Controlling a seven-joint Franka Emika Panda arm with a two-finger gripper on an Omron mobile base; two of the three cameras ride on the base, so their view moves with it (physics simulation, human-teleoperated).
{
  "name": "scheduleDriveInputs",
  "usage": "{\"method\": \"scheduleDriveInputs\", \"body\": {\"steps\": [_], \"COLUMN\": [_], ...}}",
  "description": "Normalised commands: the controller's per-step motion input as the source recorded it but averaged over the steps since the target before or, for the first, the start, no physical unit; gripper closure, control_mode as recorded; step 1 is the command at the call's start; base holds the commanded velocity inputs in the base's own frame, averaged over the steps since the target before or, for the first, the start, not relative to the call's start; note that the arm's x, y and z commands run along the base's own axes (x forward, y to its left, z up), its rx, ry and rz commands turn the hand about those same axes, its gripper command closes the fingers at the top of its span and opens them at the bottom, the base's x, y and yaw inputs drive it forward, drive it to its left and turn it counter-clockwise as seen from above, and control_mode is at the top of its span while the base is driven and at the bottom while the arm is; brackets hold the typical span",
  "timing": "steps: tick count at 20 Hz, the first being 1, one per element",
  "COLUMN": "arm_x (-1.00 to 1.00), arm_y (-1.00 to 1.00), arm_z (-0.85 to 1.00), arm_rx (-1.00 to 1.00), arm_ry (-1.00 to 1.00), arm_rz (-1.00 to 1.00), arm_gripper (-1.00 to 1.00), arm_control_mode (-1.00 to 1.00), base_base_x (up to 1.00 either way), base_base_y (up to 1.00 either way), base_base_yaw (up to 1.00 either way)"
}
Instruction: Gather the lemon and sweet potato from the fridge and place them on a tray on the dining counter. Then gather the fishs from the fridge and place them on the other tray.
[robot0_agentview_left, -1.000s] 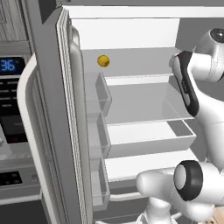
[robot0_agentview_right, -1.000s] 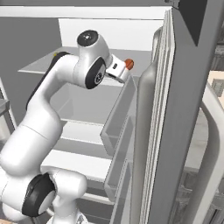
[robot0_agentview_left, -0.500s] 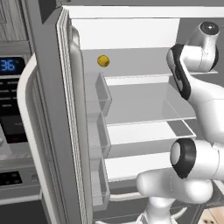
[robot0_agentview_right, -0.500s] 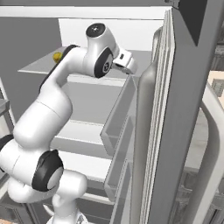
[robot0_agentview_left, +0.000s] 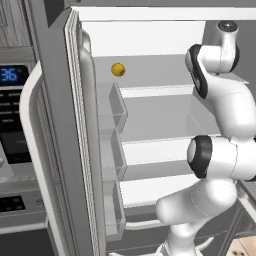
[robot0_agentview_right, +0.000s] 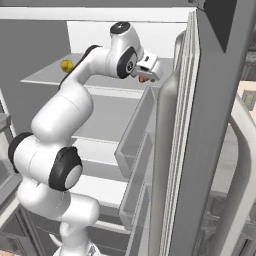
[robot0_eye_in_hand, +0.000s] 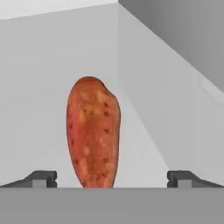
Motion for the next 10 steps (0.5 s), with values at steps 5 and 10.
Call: {"method": "scheduleDriveInputs", "body": {"steps": [5,10], "arm_x": [0.3,0.1], "arm_y": [-0.05,0.0], "arm_z": [-0.08,-0.26], "arm_rx": [0.0,0.0], "arm_ry": [0.03,0.0], "arm_rz": [0.0,0.0], "arm_gripper": [-1.0,-1.0], "arm_control_mode": [-1.0,-1.0], "base_base_x": [0.0,0.0], "base_base_y": [0.0,0.0], "base_base_yaw": [0.0,0.0]}}
